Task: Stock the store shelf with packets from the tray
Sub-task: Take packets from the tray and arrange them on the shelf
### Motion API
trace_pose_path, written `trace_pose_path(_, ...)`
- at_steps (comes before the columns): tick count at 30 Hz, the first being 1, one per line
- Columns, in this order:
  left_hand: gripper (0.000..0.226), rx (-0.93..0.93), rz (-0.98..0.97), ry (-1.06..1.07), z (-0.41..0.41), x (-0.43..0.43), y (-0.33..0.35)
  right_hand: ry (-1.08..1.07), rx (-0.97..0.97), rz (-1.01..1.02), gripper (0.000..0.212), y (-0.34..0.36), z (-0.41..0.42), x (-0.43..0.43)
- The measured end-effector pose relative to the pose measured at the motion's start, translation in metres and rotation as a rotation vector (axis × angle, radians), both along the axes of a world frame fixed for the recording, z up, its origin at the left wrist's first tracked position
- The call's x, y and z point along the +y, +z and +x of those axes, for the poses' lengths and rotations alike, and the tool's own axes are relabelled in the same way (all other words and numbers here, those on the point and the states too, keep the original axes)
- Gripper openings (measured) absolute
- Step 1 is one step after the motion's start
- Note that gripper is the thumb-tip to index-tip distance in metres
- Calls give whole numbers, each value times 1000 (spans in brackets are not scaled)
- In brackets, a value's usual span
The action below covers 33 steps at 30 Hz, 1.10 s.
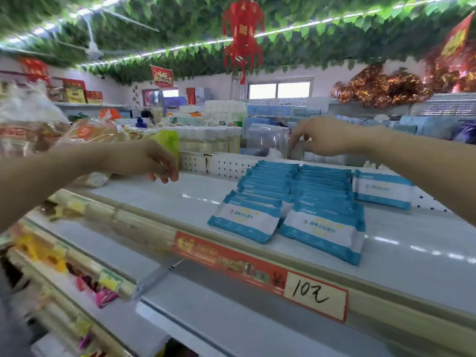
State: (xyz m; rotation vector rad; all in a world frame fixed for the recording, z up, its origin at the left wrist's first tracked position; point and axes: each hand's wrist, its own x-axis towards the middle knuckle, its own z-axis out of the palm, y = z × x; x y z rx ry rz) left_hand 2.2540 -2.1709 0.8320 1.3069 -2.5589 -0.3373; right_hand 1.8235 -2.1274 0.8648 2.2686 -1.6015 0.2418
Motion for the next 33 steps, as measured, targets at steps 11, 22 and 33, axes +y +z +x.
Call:
trace_pose_path(11,28,-107,149,398,218,107,-110,619,90,107,34,-64,316,-16)
trace_pose_path(22,27,-7,430,783,320,240,-339,874,98,563,33,-275,505,27)
trace_pose_path(33,33,-17,634,878,324,299,-470,823,191,1041,36,-474,532,65)
